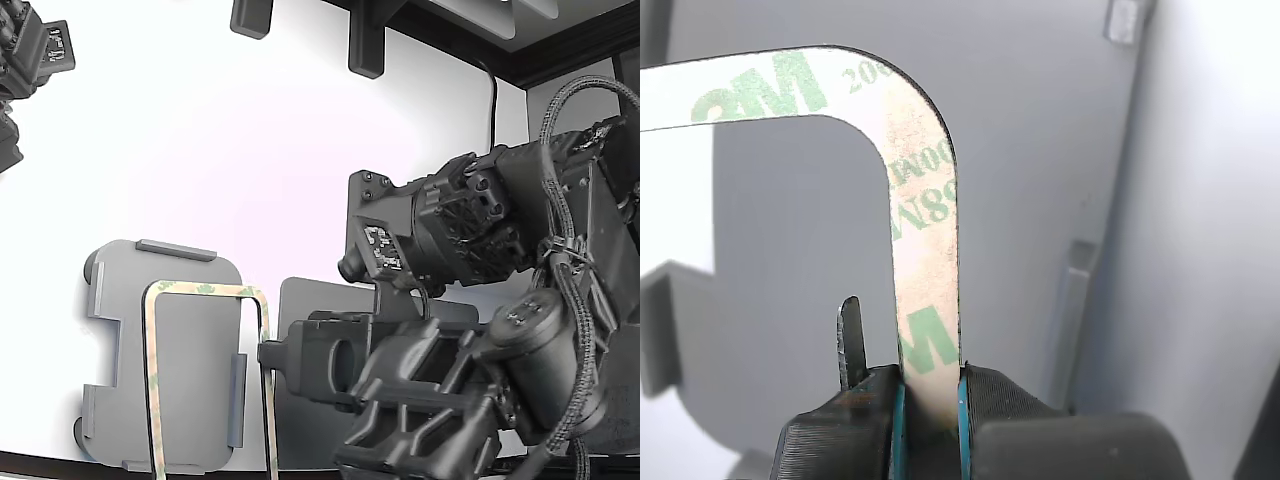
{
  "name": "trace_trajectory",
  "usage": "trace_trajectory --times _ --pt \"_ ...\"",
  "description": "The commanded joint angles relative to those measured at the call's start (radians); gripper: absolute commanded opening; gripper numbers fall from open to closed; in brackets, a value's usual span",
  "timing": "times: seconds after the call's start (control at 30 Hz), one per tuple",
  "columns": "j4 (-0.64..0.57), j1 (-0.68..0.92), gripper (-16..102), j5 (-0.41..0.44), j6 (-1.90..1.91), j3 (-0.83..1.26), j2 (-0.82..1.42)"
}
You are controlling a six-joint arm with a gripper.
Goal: Move top rectangular frame to the holder.
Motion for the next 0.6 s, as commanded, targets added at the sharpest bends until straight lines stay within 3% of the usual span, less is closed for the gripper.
trace_trajectory --times 0.0,0.57 --pt "0.009 -0.029 -11 -0.054 0.041 -0.037 -0.02" --pt "0.009 -0.152 -11 -0.138 -0.08 0.002 -0.064"
